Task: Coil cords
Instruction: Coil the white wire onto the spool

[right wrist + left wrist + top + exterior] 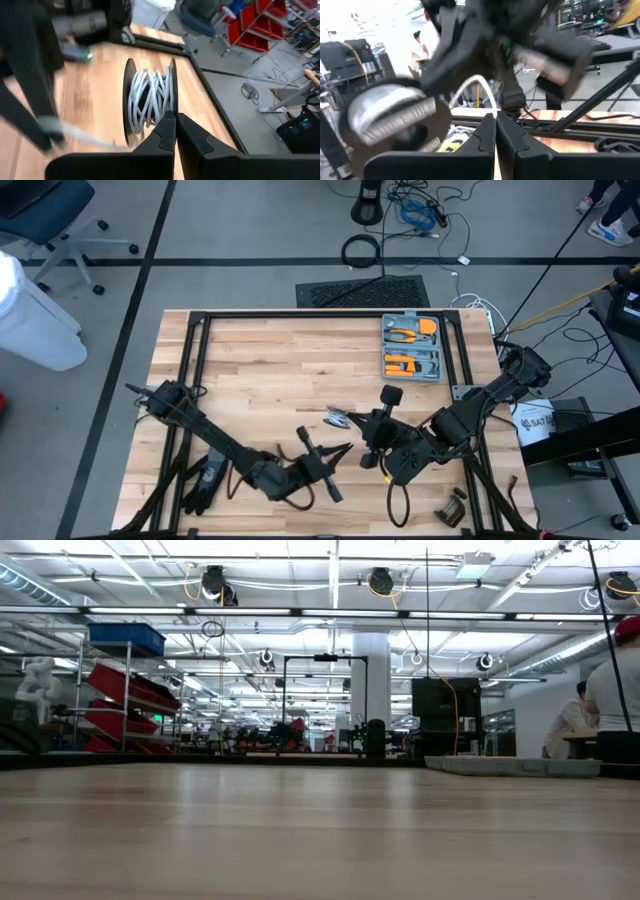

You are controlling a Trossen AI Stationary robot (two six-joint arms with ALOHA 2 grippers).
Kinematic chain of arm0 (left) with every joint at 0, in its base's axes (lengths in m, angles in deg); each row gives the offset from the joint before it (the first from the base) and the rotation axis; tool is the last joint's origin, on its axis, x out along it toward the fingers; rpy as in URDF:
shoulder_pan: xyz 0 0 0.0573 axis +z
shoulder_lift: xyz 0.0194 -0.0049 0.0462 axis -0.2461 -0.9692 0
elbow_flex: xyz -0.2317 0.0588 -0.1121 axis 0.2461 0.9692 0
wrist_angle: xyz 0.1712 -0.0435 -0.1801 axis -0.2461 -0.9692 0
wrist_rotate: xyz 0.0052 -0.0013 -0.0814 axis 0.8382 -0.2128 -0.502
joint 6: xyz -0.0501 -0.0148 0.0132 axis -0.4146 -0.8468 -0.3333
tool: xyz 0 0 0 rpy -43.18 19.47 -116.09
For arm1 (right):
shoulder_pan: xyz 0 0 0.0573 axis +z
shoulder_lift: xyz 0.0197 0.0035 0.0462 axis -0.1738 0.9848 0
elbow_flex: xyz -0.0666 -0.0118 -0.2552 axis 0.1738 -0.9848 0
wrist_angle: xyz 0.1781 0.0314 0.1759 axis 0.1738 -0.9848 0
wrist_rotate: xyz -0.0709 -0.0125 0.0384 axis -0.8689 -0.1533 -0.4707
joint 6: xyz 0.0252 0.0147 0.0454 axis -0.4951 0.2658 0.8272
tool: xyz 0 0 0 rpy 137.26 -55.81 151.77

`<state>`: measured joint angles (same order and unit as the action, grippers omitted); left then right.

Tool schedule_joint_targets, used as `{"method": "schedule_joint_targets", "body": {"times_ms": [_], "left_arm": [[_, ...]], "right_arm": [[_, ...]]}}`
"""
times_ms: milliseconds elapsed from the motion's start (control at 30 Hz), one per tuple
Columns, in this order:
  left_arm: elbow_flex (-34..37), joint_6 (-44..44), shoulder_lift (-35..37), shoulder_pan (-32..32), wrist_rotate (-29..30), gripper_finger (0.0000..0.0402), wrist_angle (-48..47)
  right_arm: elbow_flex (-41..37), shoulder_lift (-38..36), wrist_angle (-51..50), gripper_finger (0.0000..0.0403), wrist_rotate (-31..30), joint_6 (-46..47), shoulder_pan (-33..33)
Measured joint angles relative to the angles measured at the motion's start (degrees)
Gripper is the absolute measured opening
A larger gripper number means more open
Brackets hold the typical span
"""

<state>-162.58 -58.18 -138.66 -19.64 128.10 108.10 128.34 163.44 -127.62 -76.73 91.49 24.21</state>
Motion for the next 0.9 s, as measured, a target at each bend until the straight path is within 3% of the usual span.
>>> {"method": "schedule_joint_targets", "body": {"times_ms": [267,433,600,900], "left_arm": [[-0.1,6.3,2.9,-4.6,8.9,0.0001,0.3],[-0.1,12.4,3.9,-7.8,19.1,0.0001,0.3],[-0.1,18.2,3.9,-9.9,24.9,0.0001,0.2],[-0.1,19.2,3.9,-11.9,26.9,0.0001,-0.3]], "right_arm": [[0.0,0.0,-2.2,0.0000,6.3,0.8,0.1],[0.0,-0.1,-2.2,0.0000,13.0,0.6,0.1],[0.0,-0.5,-1.1,0.0000,17.8,0.2,0.7],[0.0,-2.6,0.4,0.0000,19.1,-0.3,4.0]]}}
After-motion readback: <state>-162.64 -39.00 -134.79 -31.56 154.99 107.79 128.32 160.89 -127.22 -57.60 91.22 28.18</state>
